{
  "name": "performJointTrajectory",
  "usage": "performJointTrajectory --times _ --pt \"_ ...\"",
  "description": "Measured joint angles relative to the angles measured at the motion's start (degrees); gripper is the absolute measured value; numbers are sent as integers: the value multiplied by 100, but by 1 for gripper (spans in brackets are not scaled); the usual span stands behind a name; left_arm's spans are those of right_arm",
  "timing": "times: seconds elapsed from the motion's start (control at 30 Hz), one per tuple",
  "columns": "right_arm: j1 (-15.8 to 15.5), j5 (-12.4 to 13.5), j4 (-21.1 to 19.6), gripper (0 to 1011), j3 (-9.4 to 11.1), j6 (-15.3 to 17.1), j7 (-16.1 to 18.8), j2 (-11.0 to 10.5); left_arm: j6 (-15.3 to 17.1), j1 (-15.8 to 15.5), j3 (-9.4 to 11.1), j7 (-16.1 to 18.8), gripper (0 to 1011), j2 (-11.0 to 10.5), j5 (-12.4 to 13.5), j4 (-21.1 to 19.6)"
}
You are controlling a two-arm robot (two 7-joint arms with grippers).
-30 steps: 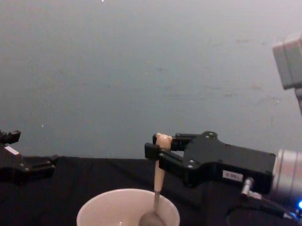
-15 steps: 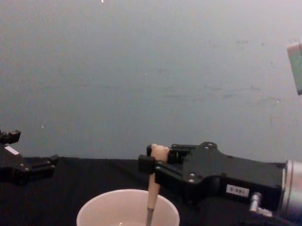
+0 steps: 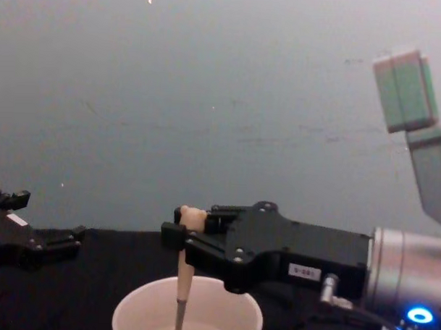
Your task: Pick up the stirring spoon with one hand, stir inside the cup, then place it back in its original position.
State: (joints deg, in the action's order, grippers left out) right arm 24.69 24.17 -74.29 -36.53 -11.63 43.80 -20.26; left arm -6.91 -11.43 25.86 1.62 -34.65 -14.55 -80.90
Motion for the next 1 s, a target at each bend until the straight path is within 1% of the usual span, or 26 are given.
performJointTrajectory --times 0.13,0.17,0.23,0.43,0.7,1.0 --pt "190 -102 312 214 -15 -102 -93 168 0 0 0 0 1001 0 0 0" --pt "190 -102 312 214 -15 -102 -93 168 0 0 0 0 1001 0 0 0" --pt "271 -147 448 214 5 -148 -152 237 0 0 0 0 1001 0 0 0" --pt "373 -226 632 214 111 -215 -280 297 0 0 0 0 1001 0 0 0" --pt "310 -273 564 214 219 -202 -327 182 0 0 0 0 1001 0 0 0" --pt "76 -235 251 214 337 -74 -343 -59 0 0 0 0 1001 0 0 0"
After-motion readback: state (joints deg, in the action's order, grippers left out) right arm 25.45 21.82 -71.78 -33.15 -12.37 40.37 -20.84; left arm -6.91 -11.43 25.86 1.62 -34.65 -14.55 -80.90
